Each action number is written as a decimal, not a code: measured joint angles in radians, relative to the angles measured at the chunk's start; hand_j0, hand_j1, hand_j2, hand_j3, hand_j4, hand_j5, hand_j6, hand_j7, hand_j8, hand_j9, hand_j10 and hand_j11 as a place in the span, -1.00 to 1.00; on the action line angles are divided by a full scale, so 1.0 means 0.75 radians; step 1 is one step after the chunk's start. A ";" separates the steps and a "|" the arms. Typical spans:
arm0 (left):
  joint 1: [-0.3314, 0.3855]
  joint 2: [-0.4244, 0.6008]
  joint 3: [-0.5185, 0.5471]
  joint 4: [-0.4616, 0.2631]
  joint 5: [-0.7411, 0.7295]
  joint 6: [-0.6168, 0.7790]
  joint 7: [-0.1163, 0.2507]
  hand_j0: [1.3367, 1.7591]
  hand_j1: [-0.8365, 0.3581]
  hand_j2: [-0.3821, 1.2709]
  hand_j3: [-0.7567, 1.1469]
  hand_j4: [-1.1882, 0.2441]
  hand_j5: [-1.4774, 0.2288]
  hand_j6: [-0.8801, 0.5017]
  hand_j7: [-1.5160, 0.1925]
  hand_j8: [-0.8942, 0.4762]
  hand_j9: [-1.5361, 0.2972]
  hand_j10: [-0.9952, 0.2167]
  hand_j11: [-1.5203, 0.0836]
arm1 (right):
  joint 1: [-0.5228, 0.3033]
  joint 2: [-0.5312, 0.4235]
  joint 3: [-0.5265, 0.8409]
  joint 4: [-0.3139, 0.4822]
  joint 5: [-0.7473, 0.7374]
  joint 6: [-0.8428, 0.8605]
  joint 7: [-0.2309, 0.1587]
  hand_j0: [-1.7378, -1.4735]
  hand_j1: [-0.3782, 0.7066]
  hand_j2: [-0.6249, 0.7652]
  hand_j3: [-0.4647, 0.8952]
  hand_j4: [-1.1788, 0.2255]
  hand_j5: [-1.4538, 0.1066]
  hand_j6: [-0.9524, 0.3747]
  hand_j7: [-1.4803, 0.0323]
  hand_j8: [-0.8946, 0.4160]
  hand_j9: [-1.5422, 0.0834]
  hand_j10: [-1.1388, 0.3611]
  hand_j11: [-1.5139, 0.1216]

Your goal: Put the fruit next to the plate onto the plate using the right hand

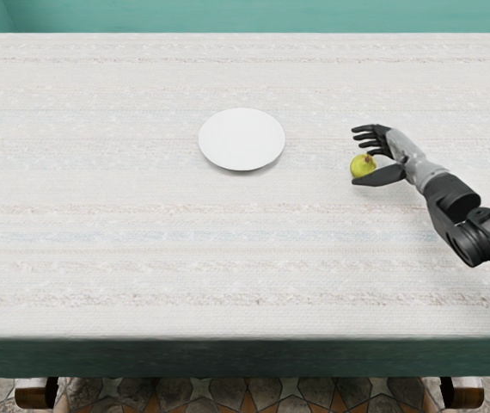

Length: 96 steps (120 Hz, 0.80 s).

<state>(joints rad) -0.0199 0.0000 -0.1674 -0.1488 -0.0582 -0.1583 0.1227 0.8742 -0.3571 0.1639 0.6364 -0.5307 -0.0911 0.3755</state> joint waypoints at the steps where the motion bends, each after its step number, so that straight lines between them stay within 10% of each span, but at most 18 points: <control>1: 0.000 0.000 0.000 0.000 0.000 0.000 0.000 0.52 0.98 -0.54 -0.21 0.66 0.73 0.27 0.77 0.30 0.67 0.64 0.89 | 0.000 0.002 0.000 -0.002 0.000 0.000 0.000 -0.40 -0.21 -0.19 -0.32 0.20 0.31 -0.07 0.38 -0.15 0.36 0.05 0.32; 63: 0.000 0.000 0.000 0.000 0.000 0.000 0.000 0.52 0.98 -0.54 -0.20 0.66 0.73 0.27 0.77 0.30 0.67 0.64 0.89 | -0.002 0.017 -0.033 -0.034 -0.003 0.009 0.010 -0.39 0.16 -0.19 -0.32 -0.06 0.00 -0.34 0.07 -0.27 0.07 -0.06 0.29; 96: 0.000 0.000 0.001 0.000 0.000 0.000 0.000 0.52 0.98 -0.54 -0.20 0.66 0.73 0.27 0.77 0.30 0.67 0.64 0.89 | -0.002 0.015 -0.052 -0.031 -0.004 0.014 0.021 -0.34 0.32 -0.08 -0.32 -0.30 -0.18 -0.32 -0.18 -0.08 -0.16 0.20 -0.07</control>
<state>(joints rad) -0.0200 0.0000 -0.1668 -0.1487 -0.0586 -0.1584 0.1229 0.8726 -0.3460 0.1249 0.6133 -0.5341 -0.0803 0.3911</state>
